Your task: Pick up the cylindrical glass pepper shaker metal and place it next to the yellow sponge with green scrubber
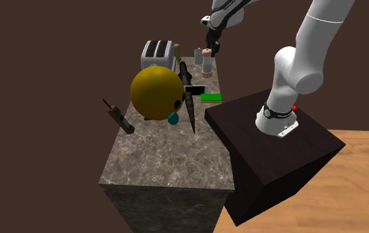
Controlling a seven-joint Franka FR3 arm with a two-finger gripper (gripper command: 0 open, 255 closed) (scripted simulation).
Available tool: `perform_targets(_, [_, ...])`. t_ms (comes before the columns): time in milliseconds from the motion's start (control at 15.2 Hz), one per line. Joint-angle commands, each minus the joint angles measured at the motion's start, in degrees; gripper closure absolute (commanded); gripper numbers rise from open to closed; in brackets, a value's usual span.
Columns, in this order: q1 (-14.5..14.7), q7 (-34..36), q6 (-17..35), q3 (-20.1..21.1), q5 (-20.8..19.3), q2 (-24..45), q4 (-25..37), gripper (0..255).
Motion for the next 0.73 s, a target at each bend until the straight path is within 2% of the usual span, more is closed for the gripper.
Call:
perform_targets(0, [0.6,-2.2,1.7,-0.6,3.1,2.2,-0.4,255])
perform_targets(330, [0.5,-8.8,5.7,0.0,12.4,8.0,-1.3,255])
perform_targets(660, [-2.6,-15.7,8.8,4.1,22.2,13.4,-1.7,255])
